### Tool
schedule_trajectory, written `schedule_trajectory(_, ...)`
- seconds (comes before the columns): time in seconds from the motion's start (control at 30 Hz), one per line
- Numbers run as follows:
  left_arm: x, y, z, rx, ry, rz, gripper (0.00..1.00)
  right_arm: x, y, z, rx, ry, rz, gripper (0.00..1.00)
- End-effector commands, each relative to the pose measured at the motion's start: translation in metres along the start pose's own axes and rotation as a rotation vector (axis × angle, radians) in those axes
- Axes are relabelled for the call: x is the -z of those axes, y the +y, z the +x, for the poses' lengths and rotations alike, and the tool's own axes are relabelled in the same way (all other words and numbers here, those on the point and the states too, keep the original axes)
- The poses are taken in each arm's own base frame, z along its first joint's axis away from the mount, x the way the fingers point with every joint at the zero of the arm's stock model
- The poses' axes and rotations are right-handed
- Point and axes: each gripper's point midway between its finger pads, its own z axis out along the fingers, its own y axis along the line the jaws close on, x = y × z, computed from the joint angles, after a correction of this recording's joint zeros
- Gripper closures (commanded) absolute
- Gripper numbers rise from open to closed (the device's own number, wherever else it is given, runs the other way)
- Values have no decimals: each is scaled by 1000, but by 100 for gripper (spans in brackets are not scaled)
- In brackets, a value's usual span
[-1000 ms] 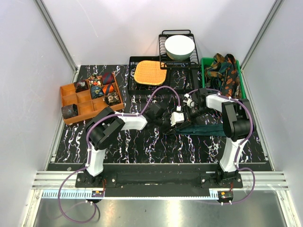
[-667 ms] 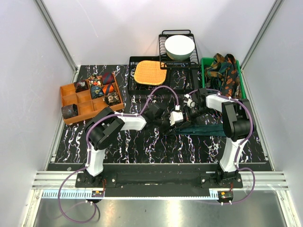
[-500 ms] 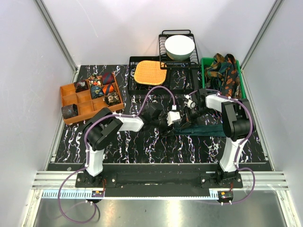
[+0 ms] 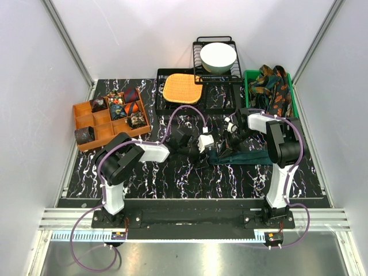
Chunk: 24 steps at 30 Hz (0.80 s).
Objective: Roll the ties
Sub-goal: Roll the tie at the center of the board.
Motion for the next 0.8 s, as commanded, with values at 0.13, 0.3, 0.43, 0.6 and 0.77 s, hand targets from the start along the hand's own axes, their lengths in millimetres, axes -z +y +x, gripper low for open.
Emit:
schedule_trajectory(0.13, 44, 0, -64, -92, -218, -95, 1, -19, -53, -11, 61, -27, 252, 100)
schedule_trajectory(0.3, 70, -13, -93, -135, -362, -100, 1, -18, -53, -10, 63, -30, 250, 100)
schedule_trajectory(0.43, 74, -45, -91, -431, -442, 40, 1, -18, -52, -8, 66, -29, 247, 100)
schedule_trajectory(0.6, 82, -55, -101, -422, -465, 85, 1, -19, -52, -7, 66, -31, 244, 100)
schedule_trajectory(0.77, 81, -55, -109, -178, -449, 117, 1, -20, -52, -7, 65, -31, 239, 100)
